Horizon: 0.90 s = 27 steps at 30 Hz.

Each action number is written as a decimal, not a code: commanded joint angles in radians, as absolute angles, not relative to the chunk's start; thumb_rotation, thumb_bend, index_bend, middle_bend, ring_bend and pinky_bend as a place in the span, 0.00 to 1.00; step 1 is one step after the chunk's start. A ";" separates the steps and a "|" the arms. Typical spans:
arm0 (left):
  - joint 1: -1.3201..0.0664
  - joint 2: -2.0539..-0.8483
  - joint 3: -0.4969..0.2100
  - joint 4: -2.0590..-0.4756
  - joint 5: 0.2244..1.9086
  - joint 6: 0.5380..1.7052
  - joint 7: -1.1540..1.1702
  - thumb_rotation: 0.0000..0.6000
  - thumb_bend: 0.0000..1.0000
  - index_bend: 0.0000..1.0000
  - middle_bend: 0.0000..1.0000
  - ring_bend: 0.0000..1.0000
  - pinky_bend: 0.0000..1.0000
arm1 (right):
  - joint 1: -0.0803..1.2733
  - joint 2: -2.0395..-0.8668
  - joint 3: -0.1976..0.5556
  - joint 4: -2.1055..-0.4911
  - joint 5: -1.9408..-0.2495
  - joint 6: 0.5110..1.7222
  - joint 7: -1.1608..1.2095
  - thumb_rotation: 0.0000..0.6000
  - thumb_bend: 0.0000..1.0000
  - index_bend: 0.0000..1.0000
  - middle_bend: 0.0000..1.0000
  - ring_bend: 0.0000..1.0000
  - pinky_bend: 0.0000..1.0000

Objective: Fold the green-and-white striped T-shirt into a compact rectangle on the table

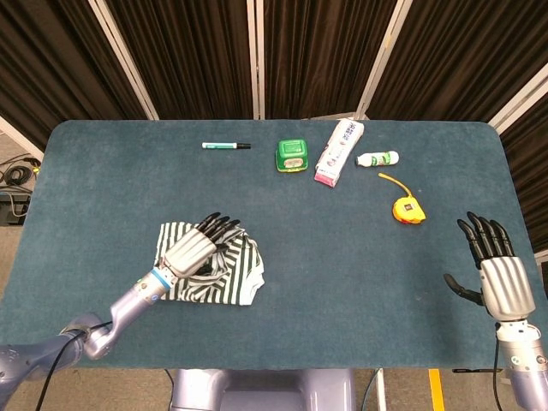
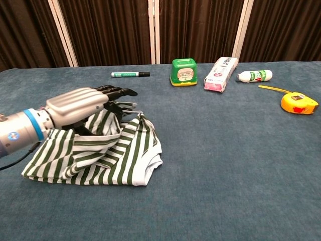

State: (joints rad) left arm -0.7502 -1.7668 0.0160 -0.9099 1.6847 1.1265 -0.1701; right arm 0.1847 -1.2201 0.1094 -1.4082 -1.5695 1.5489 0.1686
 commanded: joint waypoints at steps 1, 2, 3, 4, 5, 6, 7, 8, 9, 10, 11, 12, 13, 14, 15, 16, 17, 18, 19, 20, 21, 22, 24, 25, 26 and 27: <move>-0.763 -1.784 0.007 -0.911 1.675 1.108 -0.150 1.00 0.46 0.84 0.00 0.00 0.00 | 0.185 -1.219 0.110 -1.408 -1.569 1.548 0.171 1.00 0.12 0.05 0.00 0.00 0.00; -0.765 -1.786 0.007 -0.912 1.673 1.105 -0.146 1.00 0.46 0.84 0.00 0.00 0.00 | 0.185 -1.219 0.110 -1.408 -1.569 1.548 0.171 1.00 0.12 0.05 0.00 0.00 0.00; -0.766 -1.789 0.006 -0.912 1.672 1.102 -0.142 1.00 0.45 0.84 0.00 0.00 0.00 | 0.184 -1.219 0.110 -1.408 -1.569 1.548 0.172 1.00 0.12 0.05 0.00 0.00 0.00; -0.768 -1.791 0.005 -0.912 1.670 1.099 -0.138 1.00 0.45 0.83 0.00 0.00 0.00 | 0.184 -1.219 0.110 -1.408 -1.569 1.548 0.172 1.00 0.12 0.05 0.00 0.00 0.00; -0.769 -1.793 0.005 -0.912 1.669 1.096 -0.135 1.00 0.45 0.80 0.00 0.00 0.00 | 0.184 -1.219 0.110 -1.408 -1.569 1.548 0.172 1.00 0.12 0.05 0.00 0.00 0.00; -0.770 -1.796 0.004 -0.912 1.667 1.093 -0.132 1.00 0.45 0.74 0.00 0.00 0.00 | 0.184 -1.219 0.110 -1.408 -1.569 1.549 0.172 1.00 0.12 0.05 0.00 0.00 0.00; -0.771 -1.798 0.003 -0.913 1.664 1.090 -0.129 1.00 0.43 0.59 0.00 0.00 0.00 | 0.184 -1.218 0.110 -1.408 -1.569 1.549 0.172 1.00 0.12 0.05 0.00 0.00 0.00; -0.773 -1.801 0.003 -0.915 1.661 1.084 -0.126 1.00 0.38 0.35 0.00 0.00 0.00 | 0.184 -1.218 0.110 -1.408 -1.569 1.549 0.172 1.00 0.12 0.05 0.00 0.00 0.00; -0.774 -1.803 0.002 -0.919 1.657 1.079 -0.120 1.00 0.32 0.21 0.00 0.00 0.00 | 0.183 -1.217 0.111 -1.408 -1.569 1.549 0.173 1.00 0.12 0.05 0.00 0.00 0.00; -0.773 -1.803 -0.003 -0.931 1.646 1.072 -0.118 1.00 0.23 0.06 0.00 0.00 0.00 | 0.183 -1.217 0.111 -1.409 -1.569 1.550 0.174 1.00 0.12 0.05 0.00 0.00 0.00; -0.772 -1.801 -0.009 -0.943 1.637 1.069 -0.114 1.00 0.15 0.00 0.00 0.00 0.00 | 0.183 -1.216 0.110 -1.409 -1.570 1.550 0.174 1.00 0.12 0.06 0.00 0.00 0.00; -0.772 -1.794 -0.016 -0.963 1.629 1.069 -0.113 1.00 0.11 0.00 0.00 0.00 0.00 | 0.183 -1.216 0.110 -1.409 -1.570 1.550 0.174 1.00 0.12 0.06 0.00 0.00 0.00; -0.772 -1.788 -0.022 -0.978 1.625 1.073 -0.116 1.00 0.06 0.00 0.00 0.00 0.00 | 0.183 -1.217 0.110 -1.409 -1.570 1.550 0.174 1.00 0.12 0.06 0.00 0.00 0.00; -0.772 -1.779 -0.032 -0.999 1.624 1.092 -0.127 1.00 0.02 0.00 0.00 0.00 0.00 | 0.183 -1.217 0.110 -1.409 -1.571 1.548 0.173 1.00 0.12 0.06 0.00 0.00 0.00; -0.769 -1.770 -0.047 -1.018 1.625 1.123 -0.142 1.00 0.01 0.00 0.00 0.00 0.00 | 0.184 -1.217 0.109 -1.409 -1.572 1.549 0.172 1.00 0.12 0.06 0.00 0.00 0.00; -0.768 -1.763 -0.054 -1.030 1.627 1.141 -0.151 1.00 0.00 0.00 0.00 0.00 0.00 | 0.184 -1.217 0.109 -1.410 -1.574 1.549 0.172 1.00 0.12 0.06 0.00 0.00 0.00; -0.767 -1.755 -0.061 -1.044 1.628 1.159 -0.160 1.00 0.00 0.00 0.00 0.00 0.00 | 0.184 -1.217 0.108 -1.410 -1.576 1.550 0.170 1.00 0.12 0.06 0.00 0.00 0.00; -0.766 -1.747 -0.067 -1.055 1.629 1.172 -0.164 1.00 0.00 0.00 0.00 0.00 0.00 | 0.183 -1.218 0.108 -1.411 -1.576 1.551 0.170 1.00 0.12 0.06 0.00 0.00 0.00; -0.765 -1.740 -0.075 -1.067 1.629 1.186 -0.167 1.00 0.00 0.00 0.00 0.00 0.00 | 0.183 -1.218 0.107 -1.411 -1.577 1.551 0.169 1.00 0.12 0.06 0.00 0.00 0.00; -0.765 -1.732 -0.083 -1.079 1.628 1.198 -0.168 1.00 0.00 0.00 0.00 0.00 0.00 | 0.183 -1.218 0.107 -1.412 -1.579 1.552 0.169 1.00 0.12 0.06 0.00 0.00 0.00; -0.765 -1.721 -0.094 -1.095 1.626 1.212 -0.166 1.00 0.00 0.00 0.00 0.00 0.00 | 0.183 -1.217 0.107 -1.413 -1.580 1.553 0.169 1.00 0.12 0.06 0.00 0.00 0.00; -0.765 -1.712 -0.103 -1.107 1.623 1.221 -0.164 1.00 0.00 0.00 0.00 0.00 0.00 | 0.183 -1.217 0.106 -1.413 -1.581 1.553 0.168 1.00 0.12 0.06 0.00 0.00 0.00; -0.761 -1.689 -0.119 -1.144 1.613 1.235 -0.164 1.00 0.00 0.00 0.00 0.00 0.00 | 0.182 -1.217 0.106 -1.415 -1.584 1.557 0.168 1.00 0.12 0.06 0.00 0.00 0.00; -0.760 -1.677 -0.120 -1.161 1.612 1.236 -0.165 1.00 0.00 0.00 0.00 0.00 0.00 | 0.182 -1.216 0.106 -1.416 -1.585 1.558 0.167 1.00 0.12 0.06 0.00 0.00 0.00; -0.758 -1.661 -0.117 -1.180 1.611 1.232 -0.165 1.00 0.00 0.00 0.00 0.00 0.00 | 0.181 -1.216 0.106 -1.417 -1.586 1.560 0.167 1.00 0.12 0.06 0.00 0.00 0.00; -0.756 -1.649 -0.112 -1.194 1.609 1.227 -0.165 1.00 0.00 0.00 0.00 0.00 0.00 | 0.181 -1.215 0.106 -1.417 -1.587 1.561 0.167 1.00 0.12 0.06 0.00 0.00 0.00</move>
